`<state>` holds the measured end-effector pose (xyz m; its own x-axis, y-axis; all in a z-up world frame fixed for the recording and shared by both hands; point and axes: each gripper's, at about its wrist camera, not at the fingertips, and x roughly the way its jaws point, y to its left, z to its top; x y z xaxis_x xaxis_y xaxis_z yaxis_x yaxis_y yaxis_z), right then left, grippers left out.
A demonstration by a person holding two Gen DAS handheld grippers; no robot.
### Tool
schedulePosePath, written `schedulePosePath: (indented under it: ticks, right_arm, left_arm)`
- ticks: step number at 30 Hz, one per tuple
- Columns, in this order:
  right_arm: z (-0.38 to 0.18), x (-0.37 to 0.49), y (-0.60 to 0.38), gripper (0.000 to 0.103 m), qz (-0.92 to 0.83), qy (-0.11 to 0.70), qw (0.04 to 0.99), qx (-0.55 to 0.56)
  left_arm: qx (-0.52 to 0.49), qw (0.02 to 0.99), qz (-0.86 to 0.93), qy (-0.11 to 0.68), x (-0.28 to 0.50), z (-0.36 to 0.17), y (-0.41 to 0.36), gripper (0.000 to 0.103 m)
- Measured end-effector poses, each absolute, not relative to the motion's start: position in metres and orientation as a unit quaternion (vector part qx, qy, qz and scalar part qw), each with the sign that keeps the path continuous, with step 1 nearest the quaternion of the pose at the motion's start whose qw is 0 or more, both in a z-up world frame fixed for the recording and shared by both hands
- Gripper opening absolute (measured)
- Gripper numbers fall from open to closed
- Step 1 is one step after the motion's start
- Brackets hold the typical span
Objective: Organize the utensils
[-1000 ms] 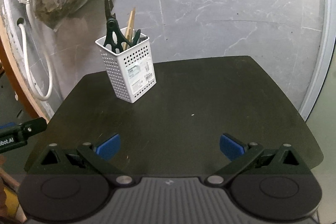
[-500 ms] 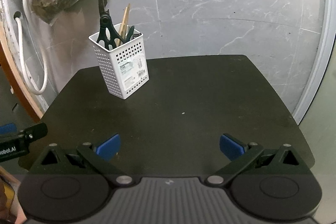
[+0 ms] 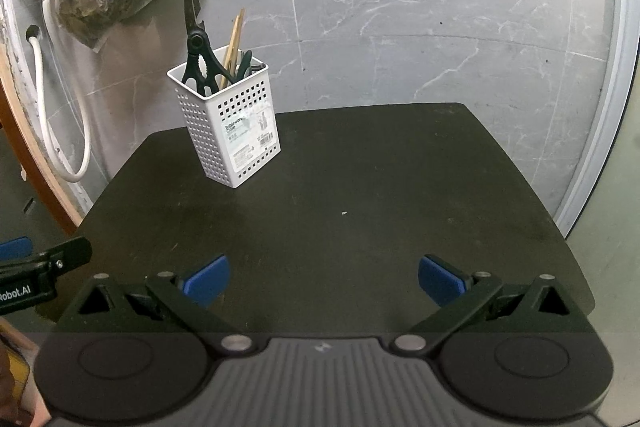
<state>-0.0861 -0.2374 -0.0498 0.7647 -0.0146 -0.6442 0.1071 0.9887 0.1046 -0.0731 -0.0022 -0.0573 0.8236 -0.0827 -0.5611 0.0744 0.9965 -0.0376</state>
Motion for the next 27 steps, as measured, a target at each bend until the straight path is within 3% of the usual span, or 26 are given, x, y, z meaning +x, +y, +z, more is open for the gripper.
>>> schedulePosePath:
  ticks: [27]
  right_arm:
    - [-0.0497, -0.0893, -0.2351, 0.103, -0.032, 0.34, 0.937, 0.067]
  left_arm:
    - [-0.011, 0.955, -0.037, 0.295, -0.0779, -0.0564, -0.0013, 0.102]
